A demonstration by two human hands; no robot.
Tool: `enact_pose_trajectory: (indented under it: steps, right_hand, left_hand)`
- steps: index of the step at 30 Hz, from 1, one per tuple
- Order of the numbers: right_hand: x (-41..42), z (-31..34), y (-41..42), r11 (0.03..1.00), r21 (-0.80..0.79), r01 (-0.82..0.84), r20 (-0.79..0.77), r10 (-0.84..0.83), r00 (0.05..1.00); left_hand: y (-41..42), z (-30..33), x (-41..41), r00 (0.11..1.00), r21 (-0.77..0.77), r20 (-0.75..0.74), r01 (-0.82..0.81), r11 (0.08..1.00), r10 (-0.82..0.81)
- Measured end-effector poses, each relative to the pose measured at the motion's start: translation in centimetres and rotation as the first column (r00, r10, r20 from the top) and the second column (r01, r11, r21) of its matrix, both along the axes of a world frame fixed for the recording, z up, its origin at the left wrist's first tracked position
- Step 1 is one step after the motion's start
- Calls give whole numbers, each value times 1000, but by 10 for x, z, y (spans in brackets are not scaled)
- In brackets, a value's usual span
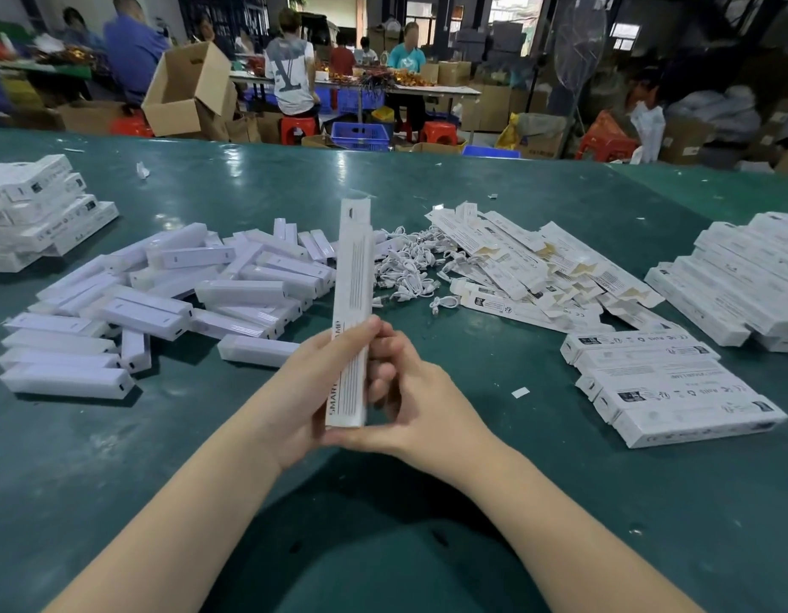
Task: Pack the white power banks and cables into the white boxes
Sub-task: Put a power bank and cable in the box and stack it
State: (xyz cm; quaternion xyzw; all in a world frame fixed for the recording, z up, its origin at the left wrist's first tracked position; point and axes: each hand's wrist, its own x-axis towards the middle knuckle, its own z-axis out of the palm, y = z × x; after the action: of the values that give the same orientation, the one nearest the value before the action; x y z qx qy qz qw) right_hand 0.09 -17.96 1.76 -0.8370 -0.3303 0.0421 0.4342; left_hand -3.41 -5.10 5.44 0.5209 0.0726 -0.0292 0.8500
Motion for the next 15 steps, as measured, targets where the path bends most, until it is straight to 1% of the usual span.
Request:
enact_pose_trajectory:
  steps: [1,2,3,4,5,6,7,9,10,11,12,13,14,15]
  right_hand:
    - [1,0,-1,1000,-10,-18,3,18,1000]
    - [2,-1,-1,999,-35,-25,19,26,999]
    - [3,-3,-1,998,-50,-23,36,25,999]
    - [3,-4,-1,999,-44,-19,44,21,999]
    - [3,-5,-1,1000,-20,-16,46,16,999]
    - [4,-6,-1,1000,11,-9,41,8,999]
    - [5,-7,-1,999,41,5,35,-7,999]
    - [7,-6,-3,995,92,34,15,-35,999]
    - [9,-6,-4,993,110,42,6,-43,999]
    - [9,-5,-5,991,123,46,-1,-46,999]
    - [10,-4,-6,990,137,47,-9,-46,999]
    - [10,-3,-7,987,156,45,-14,-43,999]
    - [10,-2,-7,982,185,47,-20,-44,999]
    - [10,-2,-6,973,223,60,-32,-54,998]
  left_hand:
    - [4,-2,1,998,141,36,-63,988,58]
    - [10,-4,2,986,309,92,-158,938,136]
    - [17,-7,3,959,488,165,-281,826,229]
    - [26,-11,6,917,667,259,-397,630,303]
    - [35,-13,7,879,803,358,-462,377,315]
    - [44,-15,9,868,873,415,-464,151,271]
    - [52,-16,10,886,906,410,-422,12,218]
    - [62,-22,13,944,951,302,-288,-117,134]
    - [64,-25,14,959,950,264,-241,-198,100]
    - [66,-26,14,962,931,265,-236,-280,69]
    - [67,-28,15,953,904,301,-269,-332,46]
    - [67,-29,15,936,881,349,-313,-354,39]
    - [66,-29,15,915,872,399,-360,-332,55]
    - [64,-26,15,882,871,460,-425,-247,105]
